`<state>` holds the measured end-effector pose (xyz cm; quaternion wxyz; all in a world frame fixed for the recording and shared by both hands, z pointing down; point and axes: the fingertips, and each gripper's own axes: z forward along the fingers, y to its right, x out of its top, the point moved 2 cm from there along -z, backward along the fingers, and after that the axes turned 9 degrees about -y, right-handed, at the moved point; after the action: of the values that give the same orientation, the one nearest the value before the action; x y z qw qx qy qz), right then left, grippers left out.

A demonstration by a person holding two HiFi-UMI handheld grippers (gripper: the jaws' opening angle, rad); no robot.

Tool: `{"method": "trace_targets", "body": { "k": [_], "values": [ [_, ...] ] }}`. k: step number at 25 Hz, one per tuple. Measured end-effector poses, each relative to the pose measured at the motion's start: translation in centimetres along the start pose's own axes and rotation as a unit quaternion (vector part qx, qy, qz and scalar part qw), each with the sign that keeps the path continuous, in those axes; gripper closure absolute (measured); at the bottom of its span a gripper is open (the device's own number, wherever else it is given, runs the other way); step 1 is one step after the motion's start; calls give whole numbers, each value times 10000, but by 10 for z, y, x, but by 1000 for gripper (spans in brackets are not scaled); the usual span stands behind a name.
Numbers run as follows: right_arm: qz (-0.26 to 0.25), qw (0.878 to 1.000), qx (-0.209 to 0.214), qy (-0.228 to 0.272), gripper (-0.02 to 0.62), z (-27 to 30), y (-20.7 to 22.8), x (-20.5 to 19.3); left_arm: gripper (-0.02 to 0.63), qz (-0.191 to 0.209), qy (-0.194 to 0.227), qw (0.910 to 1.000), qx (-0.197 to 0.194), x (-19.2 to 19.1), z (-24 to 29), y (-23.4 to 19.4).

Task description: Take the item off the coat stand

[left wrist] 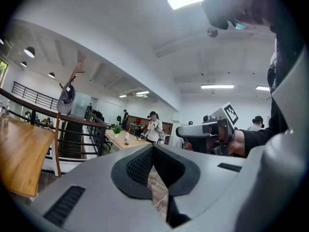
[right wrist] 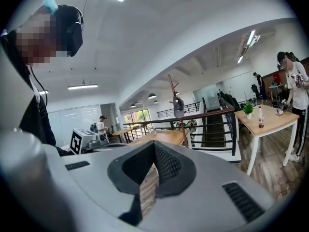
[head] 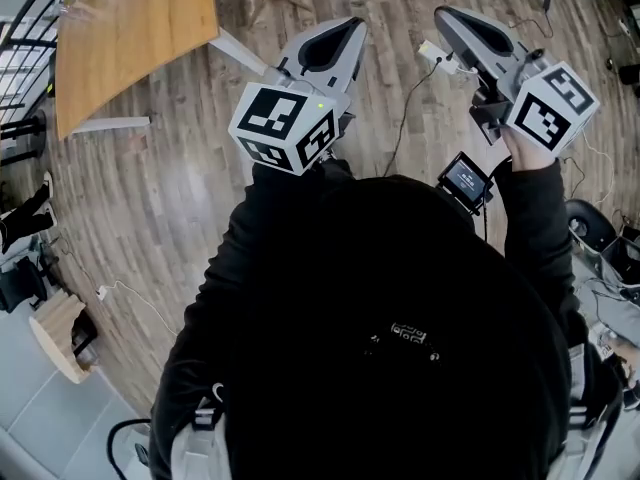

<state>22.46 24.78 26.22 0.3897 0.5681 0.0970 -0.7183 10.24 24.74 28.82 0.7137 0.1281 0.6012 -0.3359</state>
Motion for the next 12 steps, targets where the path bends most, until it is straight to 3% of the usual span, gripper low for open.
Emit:
{"method": "trace_targets", "body": {
  "k": [12],
  "values": [
    [-47, 9999, -129, 49, 580, 86, -3, 38, 601, 40, 117, 9998, -158, 12, -10, -93]
  ]
}}
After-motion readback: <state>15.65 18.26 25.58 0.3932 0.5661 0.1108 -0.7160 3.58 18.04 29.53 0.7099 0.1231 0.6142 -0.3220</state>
